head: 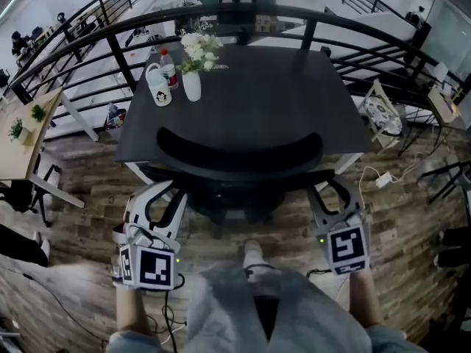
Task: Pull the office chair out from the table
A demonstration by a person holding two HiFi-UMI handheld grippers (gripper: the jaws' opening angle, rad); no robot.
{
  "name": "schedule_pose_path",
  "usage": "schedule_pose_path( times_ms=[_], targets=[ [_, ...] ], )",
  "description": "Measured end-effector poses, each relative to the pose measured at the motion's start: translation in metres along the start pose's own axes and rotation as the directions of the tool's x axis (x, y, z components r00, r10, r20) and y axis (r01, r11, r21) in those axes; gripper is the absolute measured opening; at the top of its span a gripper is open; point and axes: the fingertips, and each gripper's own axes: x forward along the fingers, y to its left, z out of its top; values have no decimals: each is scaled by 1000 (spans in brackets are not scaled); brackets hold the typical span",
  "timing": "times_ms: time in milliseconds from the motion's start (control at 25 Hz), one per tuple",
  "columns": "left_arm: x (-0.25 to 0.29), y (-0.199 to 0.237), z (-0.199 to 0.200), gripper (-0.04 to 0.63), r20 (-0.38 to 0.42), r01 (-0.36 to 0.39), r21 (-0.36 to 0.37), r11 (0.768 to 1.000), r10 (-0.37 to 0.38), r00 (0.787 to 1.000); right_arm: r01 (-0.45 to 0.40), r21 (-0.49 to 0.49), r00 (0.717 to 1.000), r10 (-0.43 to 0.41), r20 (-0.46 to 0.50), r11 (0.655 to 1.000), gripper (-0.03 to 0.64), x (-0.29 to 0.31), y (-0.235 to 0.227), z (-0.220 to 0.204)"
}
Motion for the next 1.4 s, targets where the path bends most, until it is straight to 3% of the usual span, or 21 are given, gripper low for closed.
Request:
schedule_pose_path(
  times_ms=[120,240,480,680,880,1040,1160,1280,1400],
  targets=[
    [5,-1,-23,91,-104,62,119,991,-49,993,-61,-142,997,56,-44,988,190,8,4,-12],
    [10,0,-41,122,-194,128,202,971,-88,977,-145,-286,987,119,-109,947,216,16,10,-22],
    [23,-2,-81,173,-392,301,315,900,-166,905,-282,-489,955,193,-226,826,216,31,20,-37],
    [32,2,-104,184,-499,373,362,854,-160,852,-354,-532,931,231,-284,769,218,40,27,-50],
    [39,2,-118,184,-555,421,384,822,-159,817,-381,-550,918,234,-320,743,218,47,25,-55],
    [46,2,-125,187,-579,440,387,810,-157,800,-401,-547,909,245,-336,735,219,51,28,-61],
    [50,1,-128,189,-598,455,420,785,-138,790,-397,-522,911,252,-327,755,217,51,28,-62],
    [51,1,-128,186,-590,454,448,770,-126,797,-381,-531,918,241,-315,757,198,53,28,-61],
    [51,-1,-126,179,-583,458,463,758,-129,802,-383,-560,919,239,-315,734,190,53,28,-61]
  ],
)
